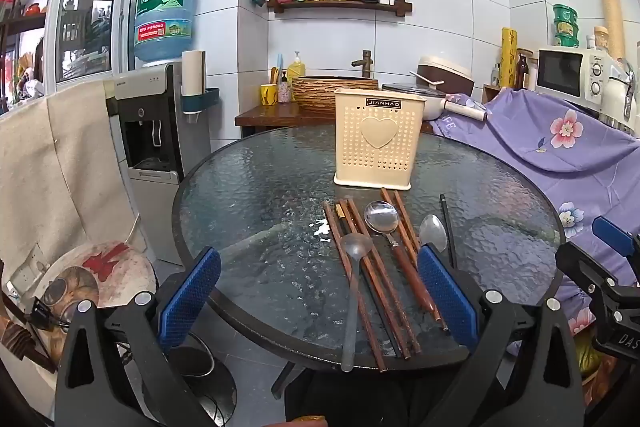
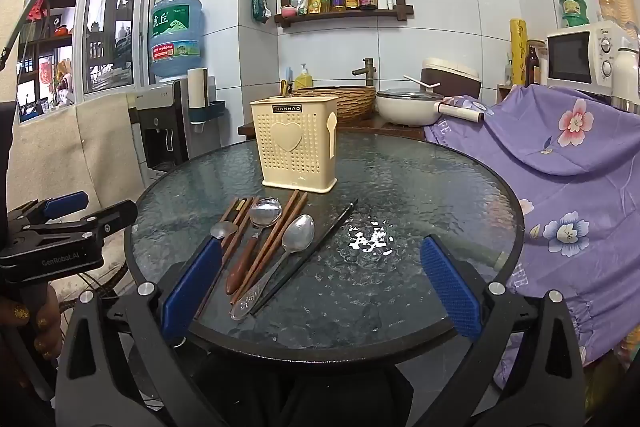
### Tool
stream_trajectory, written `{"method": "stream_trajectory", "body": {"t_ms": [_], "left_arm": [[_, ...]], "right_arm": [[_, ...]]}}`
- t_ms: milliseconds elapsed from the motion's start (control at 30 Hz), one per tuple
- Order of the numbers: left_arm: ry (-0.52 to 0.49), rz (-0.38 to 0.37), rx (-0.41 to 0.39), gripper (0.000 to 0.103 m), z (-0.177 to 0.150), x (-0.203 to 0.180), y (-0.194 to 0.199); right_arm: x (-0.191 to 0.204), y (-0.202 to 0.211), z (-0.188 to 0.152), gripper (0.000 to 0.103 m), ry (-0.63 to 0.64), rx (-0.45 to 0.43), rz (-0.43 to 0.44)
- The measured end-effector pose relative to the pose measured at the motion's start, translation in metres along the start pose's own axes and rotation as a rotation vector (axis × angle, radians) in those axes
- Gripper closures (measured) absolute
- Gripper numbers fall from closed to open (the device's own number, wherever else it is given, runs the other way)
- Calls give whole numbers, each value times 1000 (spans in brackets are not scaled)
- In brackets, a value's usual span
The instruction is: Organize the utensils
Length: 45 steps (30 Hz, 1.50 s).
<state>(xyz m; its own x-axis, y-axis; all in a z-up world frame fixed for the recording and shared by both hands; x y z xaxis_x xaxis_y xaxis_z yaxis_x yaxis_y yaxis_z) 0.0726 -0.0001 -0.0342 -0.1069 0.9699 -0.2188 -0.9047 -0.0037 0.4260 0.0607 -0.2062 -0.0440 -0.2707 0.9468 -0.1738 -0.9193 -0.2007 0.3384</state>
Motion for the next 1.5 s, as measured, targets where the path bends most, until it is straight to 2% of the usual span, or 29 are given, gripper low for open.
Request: {"method": "stream_trajectory", "body": {"t_ms": [1500], "left_arm": [[10, -5, -3, 6, 0, 1, 0]], "right_arm": [[3, 1, 4, 5, 8, -2, -2]]}}
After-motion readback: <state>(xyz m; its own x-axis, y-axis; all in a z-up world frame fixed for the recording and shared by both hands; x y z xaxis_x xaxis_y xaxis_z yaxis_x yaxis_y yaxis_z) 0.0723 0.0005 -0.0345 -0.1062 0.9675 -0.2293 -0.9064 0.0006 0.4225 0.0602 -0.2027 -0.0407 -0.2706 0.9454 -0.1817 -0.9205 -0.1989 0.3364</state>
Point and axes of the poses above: each gripper's, at about its wrist camera, not at the fingertips, and y roughly against the way its jaws point, x to its left, z to its top, the point moved 8 cm from there along -y, roughly the way its jaws point, and after that the axes turned 14 degrees about y, right-handed, at the moved point
